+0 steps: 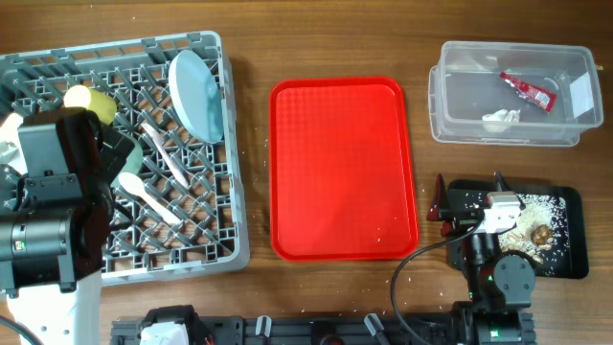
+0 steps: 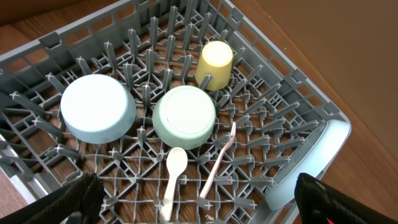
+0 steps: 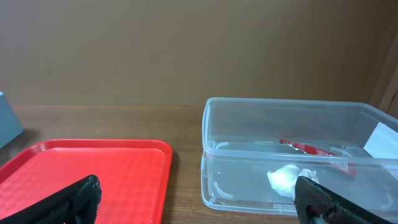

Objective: Sort waste into correct bins and load items into the dishwasher rack

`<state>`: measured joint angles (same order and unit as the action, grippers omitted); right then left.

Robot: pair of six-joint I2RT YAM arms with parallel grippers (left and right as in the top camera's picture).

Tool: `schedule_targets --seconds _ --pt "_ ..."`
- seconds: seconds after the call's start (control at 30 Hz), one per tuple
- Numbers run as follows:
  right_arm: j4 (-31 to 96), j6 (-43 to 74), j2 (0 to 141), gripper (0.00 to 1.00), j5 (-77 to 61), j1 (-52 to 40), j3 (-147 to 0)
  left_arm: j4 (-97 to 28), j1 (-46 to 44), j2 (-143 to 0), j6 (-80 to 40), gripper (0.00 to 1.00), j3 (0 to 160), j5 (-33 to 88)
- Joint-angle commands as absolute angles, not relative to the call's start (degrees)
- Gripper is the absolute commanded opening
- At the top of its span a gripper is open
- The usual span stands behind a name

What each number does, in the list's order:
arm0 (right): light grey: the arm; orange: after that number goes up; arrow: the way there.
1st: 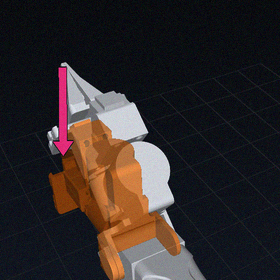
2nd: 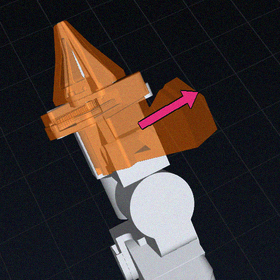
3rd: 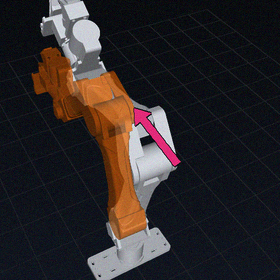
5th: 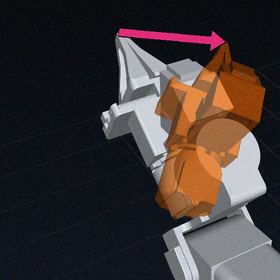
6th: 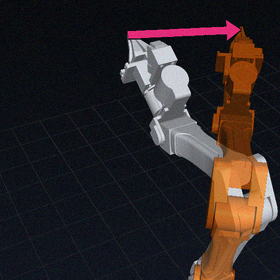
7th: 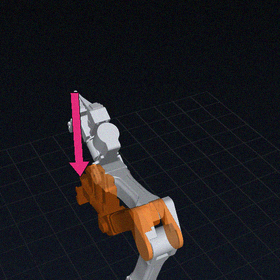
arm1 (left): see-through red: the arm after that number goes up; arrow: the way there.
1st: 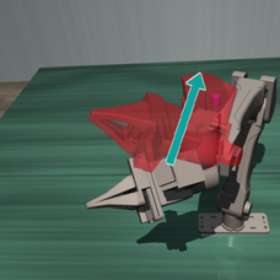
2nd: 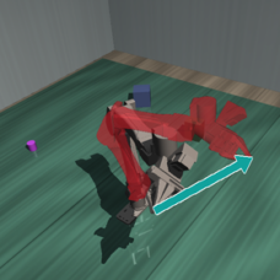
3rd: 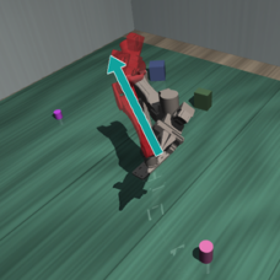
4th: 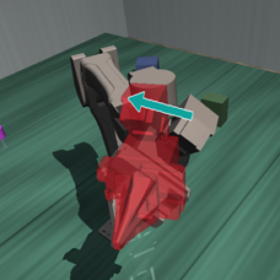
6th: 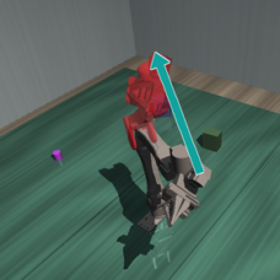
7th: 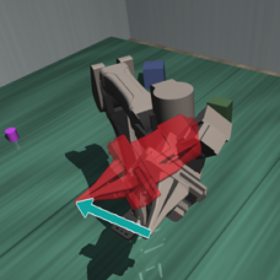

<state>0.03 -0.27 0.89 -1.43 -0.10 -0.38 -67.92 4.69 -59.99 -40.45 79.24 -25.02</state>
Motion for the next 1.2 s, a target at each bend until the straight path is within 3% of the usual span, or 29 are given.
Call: schedule_targets --seconds 0.0,0.13,0.27,0.43,0.57,0.73,0.93,1.17 --pt "-0.10 0.40 0.21 1.00 -2.22 0.12 -0.32 -67.81 5.10 -59.79 -41.19 1.00 79.75 -25.10" --pt "-0.10 0.38 0.21 1.00 -2.22 0.12 -0.32 -68.73 5.10 -59.77 -39.07 1.00 79.72 -24.58" --pt "-0.10 0.38 0.21 1.00 -2.22 0.12 -0.32 -66.52 3.88 -54.52 -38.98 1.00 70.41 -15.46" --pt "-0.10 0.38 0.21 1.00 -2.22 0.12 -0.32 -35.35 -4.27 -36.32 -34.11 1.00 36.40 -13.91" --pt "-0.10 0.38 0.21 1.00 -2.22 0.12 -0.32 -27.57 -5.78 -21.54 -34.09 1.00 18.52 -13.93" --pt "-0.10 0.38 0.21 1.00 -2.24 0.12 -0.32 -24.32 -5.78 -9.34 -30.37 1.00 11.57 -13.93" --pt "-0.10 0.38 0.21 1.00 -2.22 0.12 -0.30 -2.31 -5.78 -2.39 -19.14 1.00 0.64 -2.76" --pt "-0.10 0.38 0.21 1.00 -2.22 0.12 -0.32 -3.88 -5.78 -0.16 -4.67 1.00 0.32 6.61"
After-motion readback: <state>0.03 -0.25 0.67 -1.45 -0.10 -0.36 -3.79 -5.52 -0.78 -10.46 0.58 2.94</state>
